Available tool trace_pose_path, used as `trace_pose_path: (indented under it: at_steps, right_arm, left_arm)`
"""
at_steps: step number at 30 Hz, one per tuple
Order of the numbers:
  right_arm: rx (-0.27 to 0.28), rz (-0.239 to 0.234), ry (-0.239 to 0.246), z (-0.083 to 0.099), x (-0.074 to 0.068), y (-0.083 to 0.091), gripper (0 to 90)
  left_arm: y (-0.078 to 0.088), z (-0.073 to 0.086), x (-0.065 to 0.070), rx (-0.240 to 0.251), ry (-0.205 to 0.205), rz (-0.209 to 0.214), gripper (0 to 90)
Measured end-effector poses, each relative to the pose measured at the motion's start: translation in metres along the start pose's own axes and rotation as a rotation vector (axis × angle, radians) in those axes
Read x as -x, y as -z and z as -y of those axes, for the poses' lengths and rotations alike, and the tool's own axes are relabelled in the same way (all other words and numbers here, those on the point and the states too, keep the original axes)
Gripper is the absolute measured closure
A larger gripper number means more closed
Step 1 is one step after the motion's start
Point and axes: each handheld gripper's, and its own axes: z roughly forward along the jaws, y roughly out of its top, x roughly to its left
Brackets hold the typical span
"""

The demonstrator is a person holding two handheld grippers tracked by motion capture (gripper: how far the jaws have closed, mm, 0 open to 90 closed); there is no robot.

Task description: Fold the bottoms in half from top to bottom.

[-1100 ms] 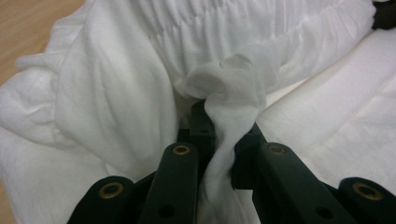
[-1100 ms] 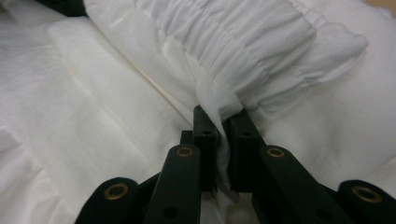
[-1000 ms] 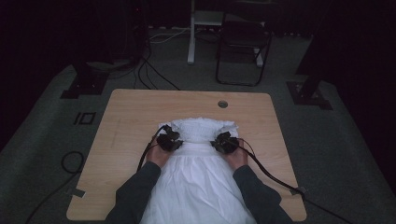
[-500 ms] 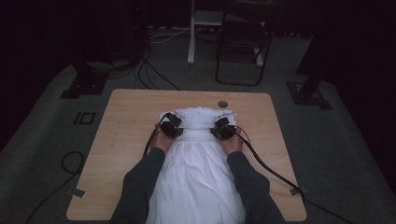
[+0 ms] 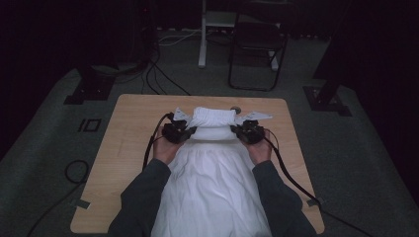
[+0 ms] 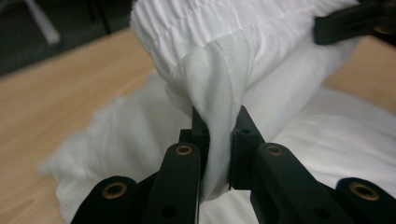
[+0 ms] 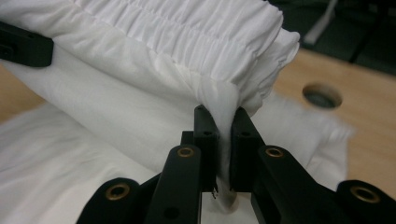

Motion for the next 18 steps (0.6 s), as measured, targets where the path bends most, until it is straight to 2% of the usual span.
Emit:
trace_pose_path:
  at_steps: [2, 4, 6, 7, 9, 12, 14, 15, 16, 17, 18]
  right_arm:
    - [0.027, -0.018, 0.033, 0.0, -0.008, 0.02, 84.0]
    - [0.028, -0.047, 0.06, 0.007, -0.016, 0.035, 83.9]
    - [0.013, -0.079, 0.072, 0.019, -0.024, 0.046, 84.0]
    - [-0.005, -0.092, 0.079, 0.028, -0.029, 0.049, 83.9]
    - [-0.055, -0.106, 0.101, 0.048, -0.038, 0.05, 83.9]
    - [-0.149, -0.128, 0.113, 0.081, -0.048, 0.043, 83.7]
    - [-0.198, -0.144, 0.104, 0.1, -0.051, 0.038, 83.3]
    - [-0.221, -0.154, 0.094, 0.107, -0.052, 0.034, 83.0]
    - [-0.239, -0.161, 0.085, 0.113, -0.053, 0.031, 82.8]
    - [-0.253, -0.161, 0.079, 0.117, -0.054, 0.028, 82.6]
    - [-0.265, -0.165, 0.074, 0.12, -0.054, 0.025, 82.3]
  left_arm:
    - [0.018, 0.005, 0.013, 0.016, -0.028, 0.026, 84.1]
    - [0.03, 0.018, 0.025, 0.016, -0.03, 0.076, 84.0]
    - [0.036, 0.036, 0.037, -0.016, -0.057, 0.101, 83.8]
    - [0.035, 0.047, 0.043, -0.038, -0.053, 0.117, 83.8]
    - [0.028, 0.069, 0.052, -0.098, -0.052, 0.134, 83.7]
    - [0.007, 0.103, 0.06, -0.209, -0.034, 0.169, 83.7]
    - [-0.006, 0.119, 0.062, -0.266, -0.032, 0.163, 83.8]
    - [-0.011, 0.123, 0.061, -0.284, -0.06, 0.148, 83.8]
    - [-0.013, 0.125, 0.058, -0.267, -0.077, 0.154, 83.7]
    - [-0.014, 0.123, 0.053, -0.277, -0.061, 0.161, 83.7]
    - [-0.016, 0.12, 0.048, -0.288, -0.064, 0.14, 83.7]
